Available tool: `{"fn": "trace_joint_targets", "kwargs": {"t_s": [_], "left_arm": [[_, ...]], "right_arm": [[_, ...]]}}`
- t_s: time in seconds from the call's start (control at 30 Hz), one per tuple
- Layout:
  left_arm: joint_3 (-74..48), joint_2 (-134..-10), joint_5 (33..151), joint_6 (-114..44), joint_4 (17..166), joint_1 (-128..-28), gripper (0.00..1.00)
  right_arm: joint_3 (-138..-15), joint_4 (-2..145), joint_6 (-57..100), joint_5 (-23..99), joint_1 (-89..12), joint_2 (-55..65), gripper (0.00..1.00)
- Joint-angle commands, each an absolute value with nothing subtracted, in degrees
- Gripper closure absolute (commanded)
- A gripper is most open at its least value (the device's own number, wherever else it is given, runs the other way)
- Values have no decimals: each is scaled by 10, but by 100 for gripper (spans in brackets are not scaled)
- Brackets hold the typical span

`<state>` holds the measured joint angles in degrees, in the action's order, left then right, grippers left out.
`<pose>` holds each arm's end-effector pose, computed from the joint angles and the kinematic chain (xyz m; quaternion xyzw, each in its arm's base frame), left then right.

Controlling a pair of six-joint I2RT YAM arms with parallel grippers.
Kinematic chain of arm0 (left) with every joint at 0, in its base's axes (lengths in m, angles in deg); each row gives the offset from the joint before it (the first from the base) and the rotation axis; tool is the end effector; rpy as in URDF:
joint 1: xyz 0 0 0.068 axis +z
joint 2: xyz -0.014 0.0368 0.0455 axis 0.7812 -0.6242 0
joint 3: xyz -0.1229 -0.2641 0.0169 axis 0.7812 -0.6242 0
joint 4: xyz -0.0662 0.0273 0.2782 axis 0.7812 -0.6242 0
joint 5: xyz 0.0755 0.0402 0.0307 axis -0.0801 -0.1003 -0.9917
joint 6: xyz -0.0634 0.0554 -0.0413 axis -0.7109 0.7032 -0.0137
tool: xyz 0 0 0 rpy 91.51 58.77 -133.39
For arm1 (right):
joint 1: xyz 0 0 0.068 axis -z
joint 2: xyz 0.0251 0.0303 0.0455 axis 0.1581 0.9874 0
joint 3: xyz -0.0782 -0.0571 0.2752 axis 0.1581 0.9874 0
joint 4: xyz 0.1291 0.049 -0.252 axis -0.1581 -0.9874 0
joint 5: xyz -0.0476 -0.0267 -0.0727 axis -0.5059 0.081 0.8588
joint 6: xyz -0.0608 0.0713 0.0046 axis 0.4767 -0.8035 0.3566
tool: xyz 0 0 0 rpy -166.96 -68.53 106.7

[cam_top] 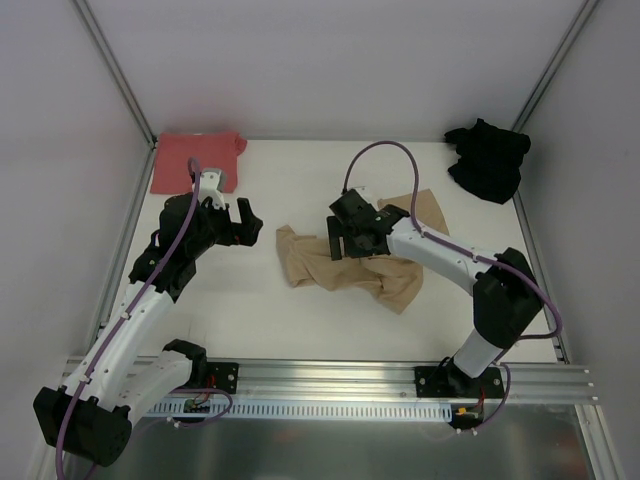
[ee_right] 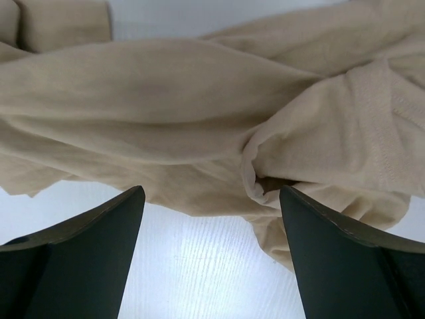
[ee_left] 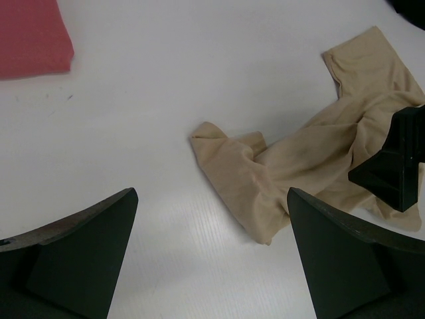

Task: Fold and stack the t-shirts

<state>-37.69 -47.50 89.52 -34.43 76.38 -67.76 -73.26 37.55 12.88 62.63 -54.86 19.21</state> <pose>0.2554 -0.0838 0.3328 0.0701 0.7961 -0.1778 0.5742 0.2990 0.2722 0.2139 -0.2097 0.9275 0.0202 0.3089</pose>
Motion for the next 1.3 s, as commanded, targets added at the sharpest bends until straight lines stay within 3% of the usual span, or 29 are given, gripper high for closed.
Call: {"fn": "trace_joint_targets", "kwargs": {"t_s": [0.0, 0.5, 0.57, 0.6, 0.63, 0.67, 0.83, 1.27], "left_arm": [[-369, -469, 906, -346, 783, -671, 1], [-370, -468, 904, -345, 782, -671, 1], [-370, -468, 903, -345, 782, -671, 1], [-370, -467, 904, -346, 782, -670, 1], [-370, -467, 903, -346, 782, -670, 1], [-370, -467, 903, -345, 782, -670, 1], [-370, -469, 904, -346, 783, -670, 1], [-370, -476, 907, -348, 782, -671, 1]], "right_arm": [[-780, 351, 146, 654, -552, 189, 12], [-723, 390, 139, 652, -545, 236, 15], [-716, 392, 138, 653, -538, 233, 32], [-713, 394, 138, 655, -537, 232, 66], [-708, 394, 134, 658, -537, 229, 88], [-706, 392, 131, 663, -532, 227, 100], [-695, 384, 126, 687, -531, 182, 100], [-746, 233, 186, 796, -455, -76, 99]]}}
